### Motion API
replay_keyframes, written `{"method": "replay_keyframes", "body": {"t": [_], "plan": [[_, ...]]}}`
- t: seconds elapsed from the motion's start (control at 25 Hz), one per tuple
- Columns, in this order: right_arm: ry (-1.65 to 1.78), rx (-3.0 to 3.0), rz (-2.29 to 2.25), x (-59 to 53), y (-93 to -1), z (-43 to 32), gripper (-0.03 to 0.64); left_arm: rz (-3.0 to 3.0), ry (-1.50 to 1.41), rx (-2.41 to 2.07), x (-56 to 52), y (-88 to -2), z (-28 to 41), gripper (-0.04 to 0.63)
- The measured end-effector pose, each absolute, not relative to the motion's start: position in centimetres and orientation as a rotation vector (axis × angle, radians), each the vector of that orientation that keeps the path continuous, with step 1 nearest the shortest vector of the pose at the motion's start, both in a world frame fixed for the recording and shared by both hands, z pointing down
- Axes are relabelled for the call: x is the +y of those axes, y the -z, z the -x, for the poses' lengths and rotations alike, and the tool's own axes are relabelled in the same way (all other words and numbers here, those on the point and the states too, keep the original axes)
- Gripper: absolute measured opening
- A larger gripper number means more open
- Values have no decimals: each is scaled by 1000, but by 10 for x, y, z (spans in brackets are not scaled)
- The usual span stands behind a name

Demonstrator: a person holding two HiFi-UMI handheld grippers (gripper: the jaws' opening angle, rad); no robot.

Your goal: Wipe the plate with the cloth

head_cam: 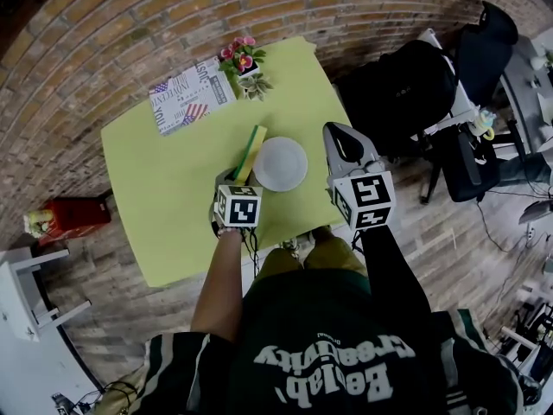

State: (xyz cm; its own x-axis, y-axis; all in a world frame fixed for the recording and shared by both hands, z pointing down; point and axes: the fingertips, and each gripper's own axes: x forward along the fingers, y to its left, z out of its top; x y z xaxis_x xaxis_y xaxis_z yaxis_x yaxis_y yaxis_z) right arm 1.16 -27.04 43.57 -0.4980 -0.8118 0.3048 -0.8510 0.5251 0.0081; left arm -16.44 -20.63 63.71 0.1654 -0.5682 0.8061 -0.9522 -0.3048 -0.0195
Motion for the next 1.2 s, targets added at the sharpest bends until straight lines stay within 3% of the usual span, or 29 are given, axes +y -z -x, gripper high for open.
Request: {"method": "replay_keyframes", "body": {"t": [0.52,0.92,1.2], "plan": [[-208,-2472,-1460,-262,-430,-38,14,-2167,-965,-1142,-191,-625,43,133],[-201,-2471,-1460,-257,-427,-47,14,-2070,-1018,-1112,-176,-650,45,133],[-156,-2477,-1378,-252,-432,-29,14,-2017,-1010,-1173,-170,-651,82,134]]}}
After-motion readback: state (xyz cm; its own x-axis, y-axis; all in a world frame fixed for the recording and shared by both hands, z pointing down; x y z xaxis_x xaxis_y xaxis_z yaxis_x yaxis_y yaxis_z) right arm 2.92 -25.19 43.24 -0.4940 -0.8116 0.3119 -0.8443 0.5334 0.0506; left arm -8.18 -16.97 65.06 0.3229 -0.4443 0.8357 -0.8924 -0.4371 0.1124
